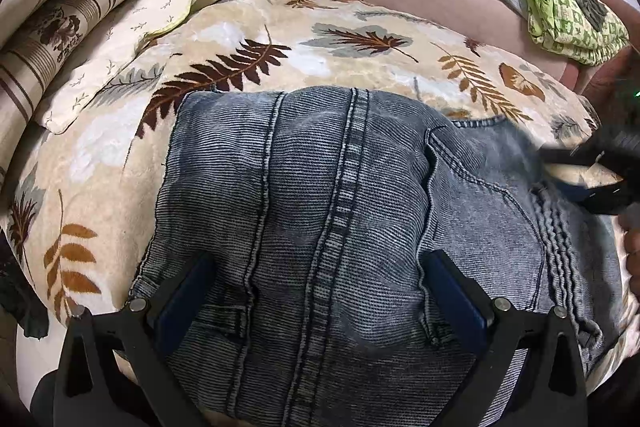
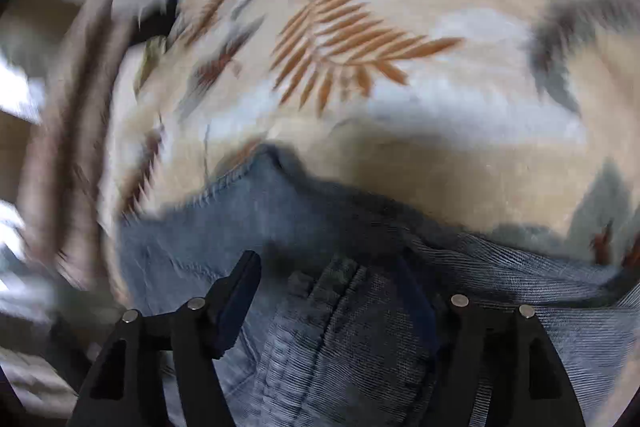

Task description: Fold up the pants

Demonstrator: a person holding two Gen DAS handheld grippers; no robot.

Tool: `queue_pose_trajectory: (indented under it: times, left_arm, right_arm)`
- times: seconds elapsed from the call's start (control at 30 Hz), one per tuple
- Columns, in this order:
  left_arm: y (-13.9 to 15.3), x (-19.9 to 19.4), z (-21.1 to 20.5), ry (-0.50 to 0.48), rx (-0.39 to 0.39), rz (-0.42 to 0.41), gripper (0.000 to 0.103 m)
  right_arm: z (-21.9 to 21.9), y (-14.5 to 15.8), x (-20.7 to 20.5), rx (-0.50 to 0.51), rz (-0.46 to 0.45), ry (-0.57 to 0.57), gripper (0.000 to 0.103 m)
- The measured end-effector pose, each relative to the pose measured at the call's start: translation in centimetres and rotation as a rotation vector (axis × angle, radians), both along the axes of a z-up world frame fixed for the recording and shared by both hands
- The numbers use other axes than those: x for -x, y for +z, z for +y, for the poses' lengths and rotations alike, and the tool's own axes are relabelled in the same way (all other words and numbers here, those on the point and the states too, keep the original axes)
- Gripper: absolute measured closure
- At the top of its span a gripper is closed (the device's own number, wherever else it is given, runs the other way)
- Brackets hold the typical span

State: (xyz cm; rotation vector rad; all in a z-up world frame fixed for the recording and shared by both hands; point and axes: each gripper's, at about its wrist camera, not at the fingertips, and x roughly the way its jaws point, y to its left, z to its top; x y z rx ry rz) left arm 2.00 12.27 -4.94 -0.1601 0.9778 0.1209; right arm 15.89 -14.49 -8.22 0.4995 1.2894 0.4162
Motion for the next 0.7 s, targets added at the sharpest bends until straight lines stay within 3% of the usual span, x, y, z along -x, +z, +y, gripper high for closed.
queue_pose_trajectory:
  times: [0.07, 0.13, 0.23, 0.37, 0.43, 0.47, 0.5, 0.7]
  left_arm:
    - [0.0, 0.1, 0.0, 0.002, 0.000, -0.005, 0.000]
    - [0.0, 0.0, -0.2, 0.007, -0.010, -0.006, 0.000]
    - [-0.1, 0.0, -0.3, 0.014, -0.020, -0.011, 0.000]
    - [-0.1, 0.1, -0.5, 0.020, -0.033, -0.021, 0.000]
    - [-0.2, 0.2, -0.7, 0.023, -0.044, -0.026, 0.000]
    - [-0.3, 0.2, -0.8, 0.025, -0.053, -0.028, 0.000]
    - [-0.3, 0.2, -0.8, 0.027, -0.058, -0.032, 0.000]
    - [-0.3, 0.4, -0.9, 0.042, -0.067, -0.049, 0.000]
  right_arm:
    - [-0.1, 2.2, 1.0, -0.013, -0.035, 0.006, 0.030]
    - [0.0, 5.6, 3.3, 0.003, -0.141, 0.064, 0.030]
    - [-1.8, 7.9, 7.2, -0.057, -0.199, 0.063, 0.026]
    - [-5.1, 5.7, 11.6, -0.110, -0.176, 0.026, 0.014]
    - [-6.8, 1.5, 12.6, -0.084, -0.083, -0.026, 0.010]
    - [-7.5, 0.0, 12.9, -0.140, -0.091, -0.046, 0.010]
    - [-8.4, 0.4, 13.8, -0.202, -0.167, -0.079, 0.010]
    - [-8.7, 0.7, 14.1, -0.217, -0.169, -0.063, 0.010]
